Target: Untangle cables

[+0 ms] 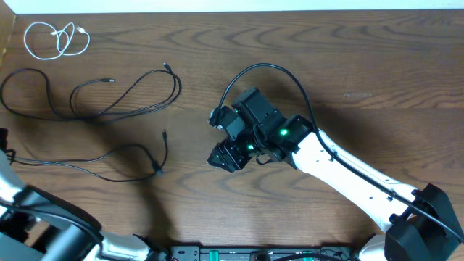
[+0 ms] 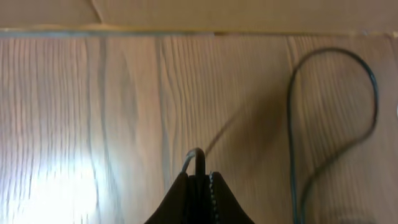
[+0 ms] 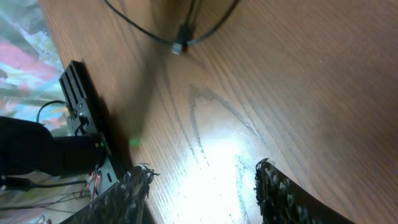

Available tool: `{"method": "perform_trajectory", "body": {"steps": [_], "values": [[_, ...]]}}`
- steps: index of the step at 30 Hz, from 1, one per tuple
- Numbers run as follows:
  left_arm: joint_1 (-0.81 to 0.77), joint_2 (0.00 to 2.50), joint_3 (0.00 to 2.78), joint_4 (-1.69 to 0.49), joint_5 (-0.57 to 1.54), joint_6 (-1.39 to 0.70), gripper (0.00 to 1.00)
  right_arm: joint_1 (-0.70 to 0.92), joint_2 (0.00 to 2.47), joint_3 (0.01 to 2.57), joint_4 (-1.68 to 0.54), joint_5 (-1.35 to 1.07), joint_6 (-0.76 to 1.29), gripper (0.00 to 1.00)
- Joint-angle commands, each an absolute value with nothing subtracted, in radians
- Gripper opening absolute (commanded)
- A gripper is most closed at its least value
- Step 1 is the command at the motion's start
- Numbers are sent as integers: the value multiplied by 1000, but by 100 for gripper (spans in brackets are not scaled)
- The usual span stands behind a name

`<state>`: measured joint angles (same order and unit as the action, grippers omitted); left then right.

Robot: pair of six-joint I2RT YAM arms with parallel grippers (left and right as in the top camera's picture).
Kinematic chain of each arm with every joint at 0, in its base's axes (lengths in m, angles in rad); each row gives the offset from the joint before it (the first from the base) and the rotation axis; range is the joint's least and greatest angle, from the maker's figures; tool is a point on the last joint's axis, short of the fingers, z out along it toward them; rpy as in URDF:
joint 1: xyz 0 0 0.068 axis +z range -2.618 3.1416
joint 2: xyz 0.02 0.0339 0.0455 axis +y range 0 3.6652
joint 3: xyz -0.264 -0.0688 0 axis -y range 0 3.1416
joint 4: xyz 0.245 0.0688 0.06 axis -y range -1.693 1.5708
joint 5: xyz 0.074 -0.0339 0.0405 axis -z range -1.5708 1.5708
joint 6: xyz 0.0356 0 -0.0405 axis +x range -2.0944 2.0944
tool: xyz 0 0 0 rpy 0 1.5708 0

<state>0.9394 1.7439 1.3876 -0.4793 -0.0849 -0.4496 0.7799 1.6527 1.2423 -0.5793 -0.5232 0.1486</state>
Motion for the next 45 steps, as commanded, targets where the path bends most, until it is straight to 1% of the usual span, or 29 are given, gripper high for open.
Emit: {"method": "perform_trajectory", "body": {"steps": [1, 5, 10, 11, 12, 13, 14, 15, 16, 17, 19, 20, 23, 25, 29, 31, 35, 39, 40, 41, 45], "values": [[978, 1818, 1393, -411, -106, -336, 7, 785, 1644, 1249, -575, -521, 133, 54], [1000, 1896, 1393, -316, -106, -287, 8, 784, 1644, 1249, -562, -516, 134, 55], [1023, 1953, 1393, -218, -133, -284, 8, 784, 1644, 1249, -561, -495, 146, 56], [1026, 1958, 1393, -197, -153, -284, 9, 785, 1644, 1249, -561, -495, 150, 56], [1028, 1961, 1393, -179, -176, -284, 15, 785, 1644, 1249, -561, -493, 153, 56], [1031, 1961, 1393, -168, -191, -284, 17, 785, 1644, 1249, -560, -490, 157, 56], [1033, 1961, 1393, -154, -205, -281, 17, 785, 1644, 1249, -560, -480, 164, 56], [1036, 1961, 1393, -137, -213, -272, 24, 785, 1644, 1249, -560, -471, 170, 56], [1038, 1961, 1393, -121, -215, -263, 29, 785, 1644, 1249, -559, -464, 172, 56], [1039, 1959, 1394, -106, -215, -251, 39, 784, 1644, 1249, -558, -461, 171, 56], [1038, 1951, 1394, -94, -214, -228, 67, 785, 1644, 1249, -553, -462, 172, 57], [1038, 1944, 1394, -92, -214, -224, 70, 785, 1644, 1249, -553, -461, 172, 57], [1039, 1918, 1394, -92, -214, -225, 73, 785, 1644, 1249, -553, -462, 172, 58], [1038, 1896, 1394, -95, -214, -225, 79, 785, 1644, 1249, -554, -462, 172, 57], [1037, 1840, 1394, -116, -209, -226, 81, 787, 1644, 1249, -554, -462, 172, 57], [1036, 1810, 1394, -136, -171, -226, 81, 787, 1644, 1249, -555, -462, 171, 57], [1035, 1741, 1394, -228, 117, -238, 80, 786, 1644, 1249, -553, -461, 171, 58], [1032, 1726, 1393, -383, 418, -333, 81, 786, 1644, 1249, -553, -462, 171, 58], [1029, 1729, 1392, -419, 436, -360, 80, 786, 1644, 1249, -554, -462, 171, 58], [1017, 1737, 1390, -513, 445, -414, 80, 786, 1644, 1249, -559, -462, 171, 58], [962, 1751, 1364, -642, 445, -419, 83, 786, 1644, 1249, -580, -462, 171, 58]]}}
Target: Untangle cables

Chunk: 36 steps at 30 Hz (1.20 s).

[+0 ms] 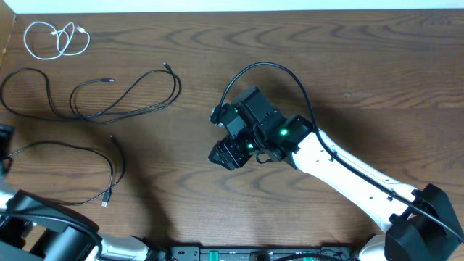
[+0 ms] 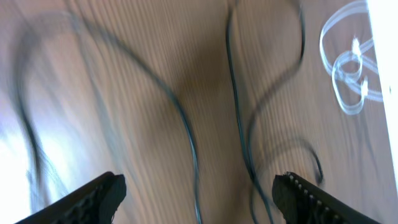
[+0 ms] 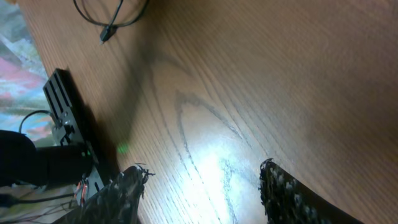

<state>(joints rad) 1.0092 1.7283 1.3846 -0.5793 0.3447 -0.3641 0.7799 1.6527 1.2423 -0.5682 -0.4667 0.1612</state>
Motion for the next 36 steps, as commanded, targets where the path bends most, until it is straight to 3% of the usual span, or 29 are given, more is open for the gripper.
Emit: {"method": "perform_trajectory", "body": {"steps": [1, 7, 11, 17, 24, 29, 32, 36], "values": [[941, 1753, 1352, -664, 445, -419, 83, 786, 1644, 1249, -585, -462, 167, 58], [777, 1762, 1290, -759, 434, -305, 83, 787, 1644, 1249, -584, -462, 160, 59], [656, 1762, 1240, -830, 208, -270, 83, 787, 1644, 1249, -593, -462, 160, 59], [546, 1766, 1145, -786, 136, -269, 83, 787, 1644, 1249, -600, -462, 160, 60], [521, 1766, 1052, -689, 27, -271, 82, 787, 1644, 1249, -598, -462, 187, 61], [522, 1766, 1048, -688, 25, -274, 61, 787, 1644, 1249, -596, -463, 187, 59], [522, 1768, 1048, -699, 25, -290, 56, 787, 1644, 1249, -595, -463, 187, 59], [522, 1768, 1048, -725, 25, -293, 40, 787, 1644, 1249, -595, -462, 187, 59]]}}
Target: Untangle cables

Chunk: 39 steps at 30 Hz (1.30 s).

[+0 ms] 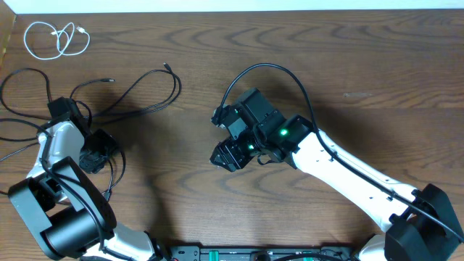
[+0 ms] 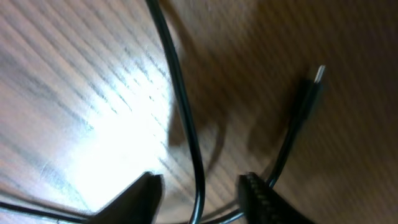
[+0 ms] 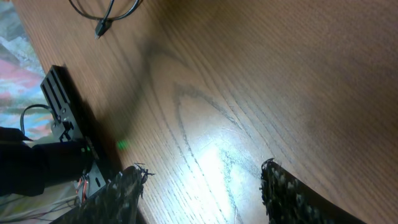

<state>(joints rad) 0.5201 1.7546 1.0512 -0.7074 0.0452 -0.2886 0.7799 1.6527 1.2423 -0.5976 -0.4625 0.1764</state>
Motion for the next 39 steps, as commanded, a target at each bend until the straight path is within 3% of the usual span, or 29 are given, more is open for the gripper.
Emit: {"method": "perform_trajectory", "body": {"steps": [1, 4, 7, 8, 20, 29, 30, 31, 34, 35, 39], "values": [[522, 1768, 1048, -733, 25, -293, 39, 787, 1644, 1249, -595, -463, 187, 59], [522, 1768, 1048, -754, 26, -293, 29, 787, 1644, 1249, -595, -463, 187, 59], [522, 1768, 1048, -776, 27, -294, 10, 787, 1644, 1249, -595, -463, 187, 59], [522, 1767, 1048, -793, 44, -293, 8, 787, 1644, 1249, -595, -463, 187, 59], [522, 1762, 1106, -966, 257, -294, 8, 787, 1644, 1249, -594, -462, 186, 59], [524, 1761, 1108, -1006, 227, -372, 7, 787, 1644, 1249, -595, -462, 186, 58], [527, 1761, 1108, -1005, 228, -372, 9, 787, 1644, 1249, -595, -462, 186, 58], [527, 1761, 1108, -1005, 228, -372, 23, 787, 1644, 1249, -595, -462, 186, 58], [527, 1761, 1108, -1006, 228, -372, 88, 787, 1644, 1249, -595, -462, 186, 58], [527, 1761, 1109, -1006, 228, -371, 94, 787, 1644, 1249, -595, -461, 186, 58], [549, 1759, 1140, -1015, 228, -368, 95, 787, 1644, 1249, -595, -462, 186, 58]]}}
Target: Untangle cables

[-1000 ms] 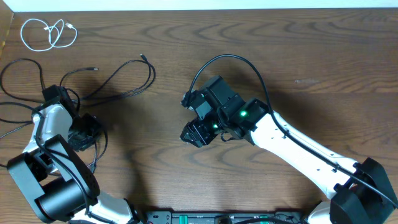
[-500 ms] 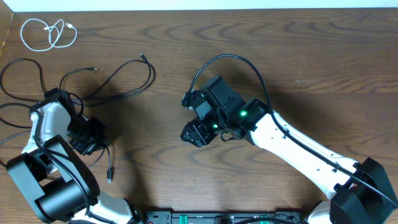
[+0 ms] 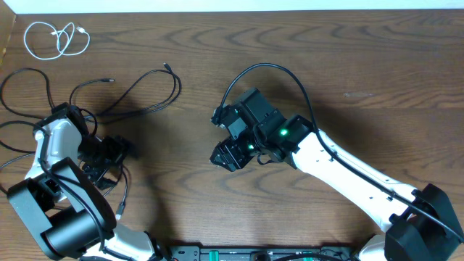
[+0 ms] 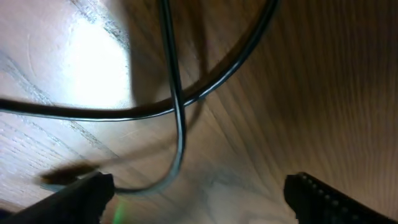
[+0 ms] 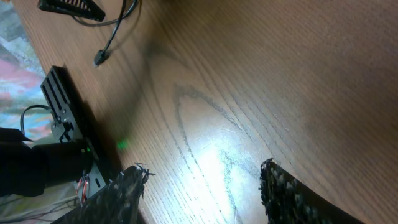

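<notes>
Two black cables lie on the left of the wooden table. The upper cable (image 3: 138,90) loops toward the back. The lower cable (image 3: 119,190) runs under my left gripper (image 3: 109,154) and ends in a plug near the front. The left wrist view shows two strands of black cable (image 4: 180,134) crossing just ahead of my left gripper (image 4: 199,199), which is wide open and holds nothing. My right gripper (image 3: 221,158) hovers open over bare wood at mid-table, and the right wrist view shows the right gripper (image 5: 205,193) empty, with the lower cable's plug (image 5: 101,57) far off.
A thin white cable (image 3: 56,38) lies coiled in the far left corner, apart from the black ones. A black equipment bar (image 3: 261,254) runs along the table's front edge. The table's left edge (image 3: 6,43) is close to the cables.
My left gripper has shifted a little to the right over the lower black cable and stands open wider. The cable's plug end now lies nearer the front edge. The right arm is unchanged.
First my left gripper was shut on the lower cable at the far left edge, its other end reaching mid-table. Then it was open, the cable lying slack further left. After that it was low over that cable, and now it is open slightly further right.
</notes>
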Available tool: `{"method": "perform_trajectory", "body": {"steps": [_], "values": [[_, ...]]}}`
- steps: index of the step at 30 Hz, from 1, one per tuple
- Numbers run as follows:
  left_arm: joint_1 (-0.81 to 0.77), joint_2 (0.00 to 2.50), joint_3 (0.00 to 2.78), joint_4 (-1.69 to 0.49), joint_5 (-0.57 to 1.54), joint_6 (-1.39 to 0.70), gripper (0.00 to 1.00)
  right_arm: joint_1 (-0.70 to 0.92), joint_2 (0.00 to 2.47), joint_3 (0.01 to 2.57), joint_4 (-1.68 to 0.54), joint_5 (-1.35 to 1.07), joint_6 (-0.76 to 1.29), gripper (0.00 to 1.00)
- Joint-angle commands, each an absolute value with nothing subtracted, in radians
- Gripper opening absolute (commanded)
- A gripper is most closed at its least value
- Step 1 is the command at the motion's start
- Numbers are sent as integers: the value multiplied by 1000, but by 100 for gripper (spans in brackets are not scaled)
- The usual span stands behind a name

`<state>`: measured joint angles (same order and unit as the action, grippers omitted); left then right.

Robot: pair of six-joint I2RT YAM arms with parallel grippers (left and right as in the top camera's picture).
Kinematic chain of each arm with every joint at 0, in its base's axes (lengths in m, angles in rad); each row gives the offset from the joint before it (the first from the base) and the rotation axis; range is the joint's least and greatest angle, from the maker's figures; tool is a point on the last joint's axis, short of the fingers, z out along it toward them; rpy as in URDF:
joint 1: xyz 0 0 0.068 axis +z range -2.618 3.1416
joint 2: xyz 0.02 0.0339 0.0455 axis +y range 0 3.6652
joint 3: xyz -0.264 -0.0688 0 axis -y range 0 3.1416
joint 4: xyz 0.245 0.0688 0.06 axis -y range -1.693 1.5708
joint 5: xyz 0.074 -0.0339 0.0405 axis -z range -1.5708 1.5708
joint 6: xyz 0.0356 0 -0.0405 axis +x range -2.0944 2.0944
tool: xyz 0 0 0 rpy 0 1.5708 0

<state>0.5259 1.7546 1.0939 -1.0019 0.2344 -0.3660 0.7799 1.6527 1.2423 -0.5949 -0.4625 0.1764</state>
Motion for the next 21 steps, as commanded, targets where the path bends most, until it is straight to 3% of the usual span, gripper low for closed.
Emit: {"method": "perform_trajectory", "body": {"steps": [1, 11, 21], "values": [[559, 1757, 1154, -1021, 228, -368, 95, 787, 1644, 1249, -595, -462, 186, 58], [715, 1669, 1274, -1053, 234, -379, 96, 787, 1644, 1249, -595, -452, 178, 59], [902, 1666, 1202, -1013, -56, -795, 96, 787, 1644, 1249, -595, -417, 173, 61]]}}
